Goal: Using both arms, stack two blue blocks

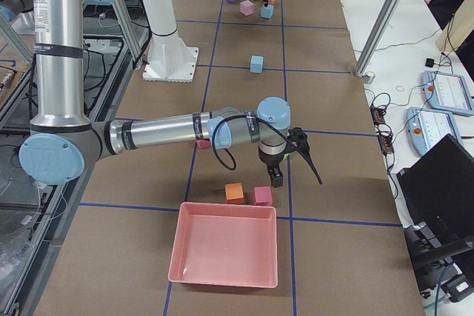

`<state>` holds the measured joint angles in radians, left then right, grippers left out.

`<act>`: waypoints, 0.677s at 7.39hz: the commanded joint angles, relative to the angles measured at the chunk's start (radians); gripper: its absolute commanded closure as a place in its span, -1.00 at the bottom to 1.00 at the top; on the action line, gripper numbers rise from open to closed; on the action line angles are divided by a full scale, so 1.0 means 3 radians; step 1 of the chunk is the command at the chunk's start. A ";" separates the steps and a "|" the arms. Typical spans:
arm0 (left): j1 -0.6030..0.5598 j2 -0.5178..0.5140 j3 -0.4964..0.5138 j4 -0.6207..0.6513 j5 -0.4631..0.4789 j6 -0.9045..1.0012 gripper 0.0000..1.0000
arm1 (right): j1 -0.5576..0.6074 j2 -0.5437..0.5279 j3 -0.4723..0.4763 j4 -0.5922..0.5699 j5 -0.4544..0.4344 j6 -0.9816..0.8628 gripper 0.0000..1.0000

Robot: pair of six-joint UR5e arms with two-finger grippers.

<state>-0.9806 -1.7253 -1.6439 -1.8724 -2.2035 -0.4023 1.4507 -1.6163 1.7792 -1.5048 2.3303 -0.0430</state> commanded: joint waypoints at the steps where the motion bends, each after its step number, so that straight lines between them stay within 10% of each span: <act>1: 0.0021 -0.0017 -0.0022 -0.0002 -0.0059 -0.0131 -0.96 | 0.0007 -0.0002 0.0001 0.0000 -0.0001 0.0000 -1.00; 5: 0.0103 -0.0017 0.0049 -0.0043 -0.0049 -0.0157 -0.96 | 0.0007 0.0014 -0.0004 -0.0005 -0.0006 0.0000 -1.00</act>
<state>-0.9548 -1.7303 -1.6336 -1.8842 -2.2194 -0.4492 1.4527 -1.6136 1.7781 -1.5051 2.3286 -0.0429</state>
